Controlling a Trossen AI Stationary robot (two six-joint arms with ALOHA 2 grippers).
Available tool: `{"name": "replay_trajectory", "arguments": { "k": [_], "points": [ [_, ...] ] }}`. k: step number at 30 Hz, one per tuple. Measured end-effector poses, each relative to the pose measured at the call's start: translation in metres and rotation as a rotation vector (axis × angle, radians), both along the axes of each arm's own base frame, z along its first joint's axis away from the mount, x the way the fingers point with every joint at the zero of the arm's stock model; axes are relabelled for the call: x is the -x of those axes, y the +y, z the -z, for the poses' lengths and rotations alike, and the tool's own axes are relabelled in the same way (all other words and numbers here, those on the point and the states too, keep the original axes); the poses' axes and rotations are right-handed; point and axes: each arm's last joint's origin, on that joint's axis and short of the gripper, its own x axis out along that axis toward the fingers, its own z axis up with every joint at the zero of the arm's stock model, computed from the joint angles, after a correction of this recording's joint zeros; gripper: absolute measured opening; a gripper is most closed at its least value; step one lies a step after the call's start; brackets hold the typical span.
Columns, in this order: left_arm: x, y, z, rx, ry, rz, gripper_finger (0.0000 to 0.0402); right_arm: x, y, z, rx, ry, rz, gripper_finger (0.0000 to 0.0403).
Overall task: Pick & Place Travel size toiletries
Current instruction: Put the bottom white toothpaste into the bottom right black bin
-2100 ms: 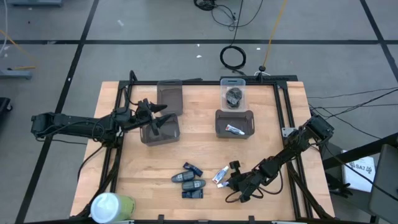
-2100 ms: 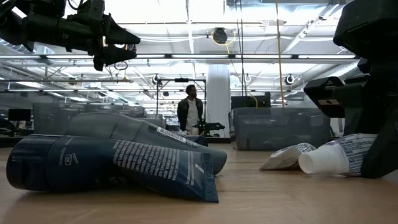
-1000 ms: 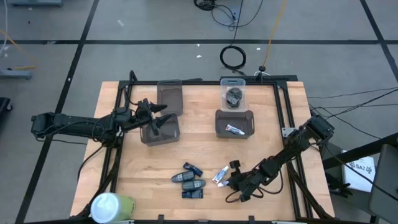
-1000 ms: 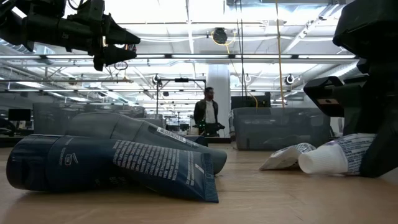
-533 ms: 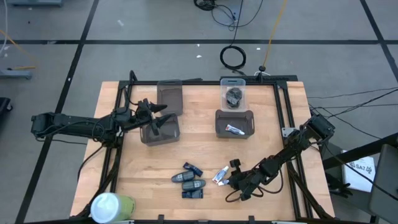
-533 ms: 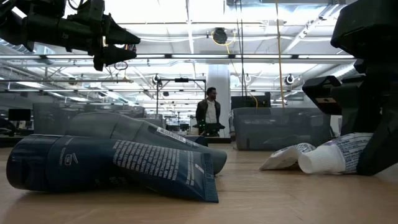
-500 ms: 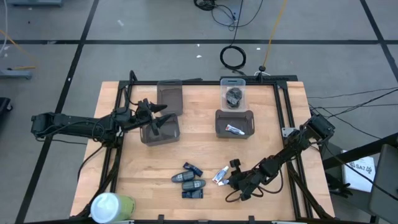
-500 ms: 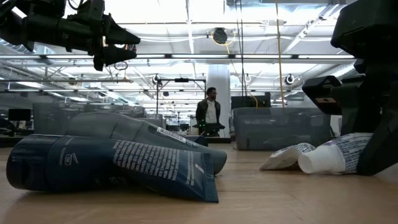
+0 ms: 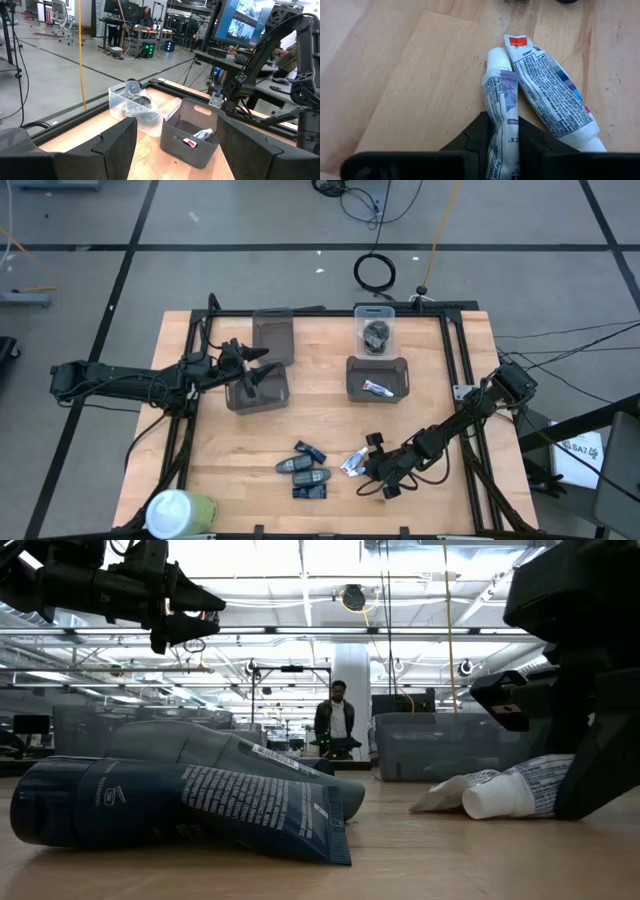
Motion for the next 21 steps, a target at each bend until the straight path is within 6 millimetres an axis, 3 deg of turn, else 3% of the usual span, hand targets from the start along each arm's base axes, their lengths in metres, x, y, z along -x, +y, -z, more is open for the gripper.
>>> {"name": "replay_trajectory", "arguments": {
  "k": [6, 21],
  "points": [
    [0.000, 0.000, 0.000, 0.000, 0.000, 0.000, 0.0271, 0.001, -0.002, -0.010, -0.070, 0.015, -0.039, 0.0057],
    [0.000, 0.000, 0.000, 0.000, 0.001, 0.000, 0.0271, 0.012, -0.010, -0.074, -0.107, -0.188, -0.114, 0.0057]
  ]
}}
